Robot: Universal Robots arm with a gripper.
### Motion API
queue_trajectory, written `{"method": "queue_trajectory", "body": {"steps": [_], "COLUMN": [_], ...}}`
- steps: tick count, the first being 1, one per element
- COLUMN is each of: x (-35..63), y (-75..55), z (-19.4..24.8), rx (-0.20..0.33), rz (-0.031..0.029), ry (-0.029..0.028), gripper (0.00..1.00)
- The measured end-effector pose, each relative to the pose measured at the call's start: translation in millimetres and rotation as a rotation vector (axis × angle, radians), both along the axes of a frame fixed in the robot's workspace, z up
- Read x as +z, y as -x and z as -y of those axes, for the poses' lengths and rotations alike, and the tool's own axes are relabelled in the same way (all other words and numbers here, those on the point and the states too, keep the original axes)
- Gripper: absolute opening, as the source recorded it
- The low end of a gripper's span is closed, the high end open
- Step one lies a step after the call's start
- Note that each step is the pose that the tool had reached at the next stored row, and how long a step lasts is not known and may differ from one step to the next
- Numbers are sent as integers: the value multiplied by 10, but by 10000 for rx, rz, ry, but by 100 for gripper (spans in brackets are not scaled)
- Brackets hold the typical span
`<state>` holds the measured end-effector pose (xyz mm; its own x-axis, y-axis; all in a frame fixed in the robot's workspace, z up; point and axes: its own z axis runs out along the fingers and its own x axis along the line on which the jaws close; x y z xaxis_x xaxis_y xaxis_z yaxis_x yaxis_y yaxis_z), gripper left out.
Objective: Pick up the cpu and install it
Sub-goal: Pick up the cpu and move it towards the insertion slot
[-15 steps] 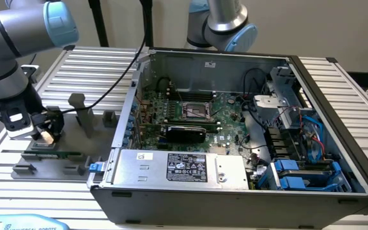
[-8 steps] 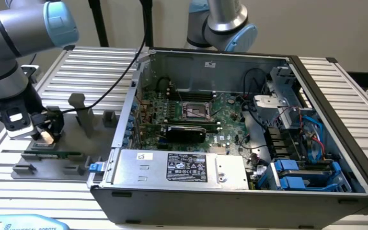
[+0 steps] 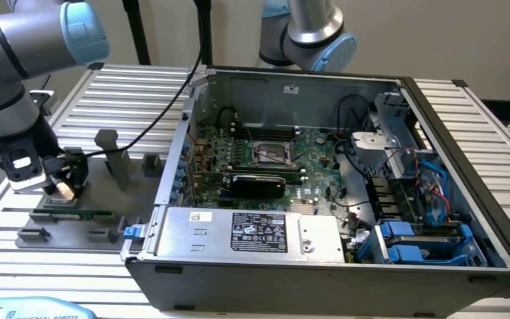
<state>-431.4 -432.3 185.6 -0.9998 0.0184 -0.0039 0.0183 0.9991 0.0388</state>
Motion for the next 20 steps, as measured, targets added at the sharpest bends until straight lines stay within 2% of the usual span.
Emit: {"method": "queue_trajectory", "body": {"steps": [4,8,20], "x": [51,155,686], "y": [0,-2,-44], "z": [0,0,0], "rx": [0,0,0], "rz": [0,0,-1], "ry": [0,0,1], "gripper": [55,55,55]}}
